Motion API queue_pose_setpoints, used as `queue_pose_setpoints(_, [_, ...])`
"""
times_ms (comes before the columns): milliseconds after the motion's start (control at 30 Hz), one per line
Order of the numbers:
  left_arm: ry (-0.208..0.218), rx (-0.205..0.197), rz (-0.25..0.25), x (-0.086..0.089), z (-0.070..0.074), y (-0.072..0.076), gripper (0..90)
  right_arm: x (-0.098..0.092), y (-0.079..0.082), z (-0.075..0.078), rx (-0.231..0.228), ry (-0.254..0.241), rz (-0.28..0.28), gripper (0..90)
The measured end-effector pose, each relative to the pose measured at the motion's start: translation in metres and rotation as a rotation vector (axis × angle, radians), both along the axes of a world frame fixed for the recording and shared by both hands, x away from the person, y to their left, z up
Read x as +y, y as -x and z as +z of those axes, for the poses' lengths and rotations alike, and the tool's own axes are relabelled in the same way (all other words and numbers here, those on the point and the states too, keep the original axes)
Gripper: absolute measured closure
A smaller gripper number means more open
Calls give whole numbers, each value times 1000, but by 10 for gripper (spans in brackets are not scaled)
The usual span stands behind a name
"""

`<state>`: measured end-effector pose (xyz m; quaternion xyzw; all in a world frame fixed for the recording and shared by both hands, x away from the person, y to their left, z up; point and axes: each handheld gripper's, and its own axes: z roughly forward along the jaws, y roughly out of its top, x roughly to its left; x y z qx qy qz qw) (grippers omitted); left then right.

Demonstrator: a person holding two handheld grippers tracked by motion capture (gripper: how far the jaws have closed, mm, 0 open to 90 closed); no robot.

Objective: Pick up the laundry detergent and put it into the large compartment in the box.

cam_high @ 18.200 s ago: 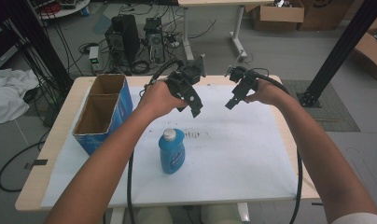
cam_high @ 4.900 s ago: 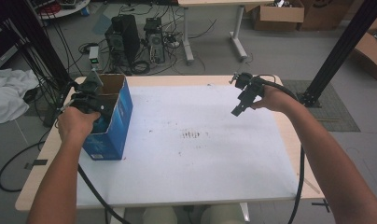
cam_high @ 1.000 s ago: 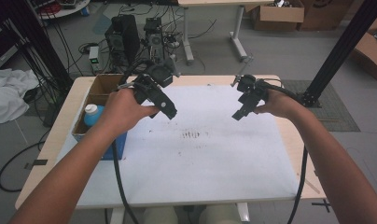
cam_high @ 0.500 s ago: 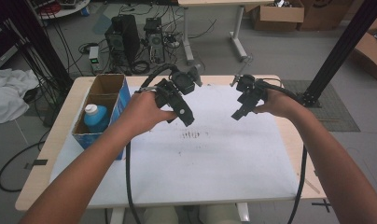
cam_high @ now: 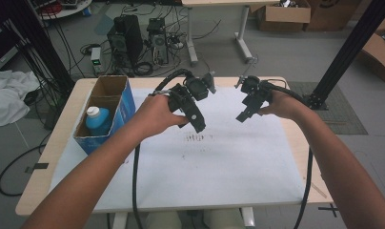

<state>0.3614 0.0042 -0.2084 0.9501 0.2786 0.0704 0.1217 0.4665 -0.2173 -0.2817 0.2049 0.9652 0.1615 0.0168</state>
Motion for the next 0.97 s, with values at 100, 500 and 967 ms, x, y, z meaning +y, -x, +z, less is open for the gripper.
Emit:
queue_pose_setpoints(100, [-1, -2, 0, 0, 0, 0, 189, 0, 0, 0, 0, 1, 2, 171])
queue_pose_setpoints(500, [5, -11, 1, 0, 0, 2, 190, 2, 3, 1, -2, 0, 7, 171])
queue_pose_setpoints(967, [5, -14, 7, 2, 0, 2, 191, 3, 3, 0, -1, 0, 7, 171])
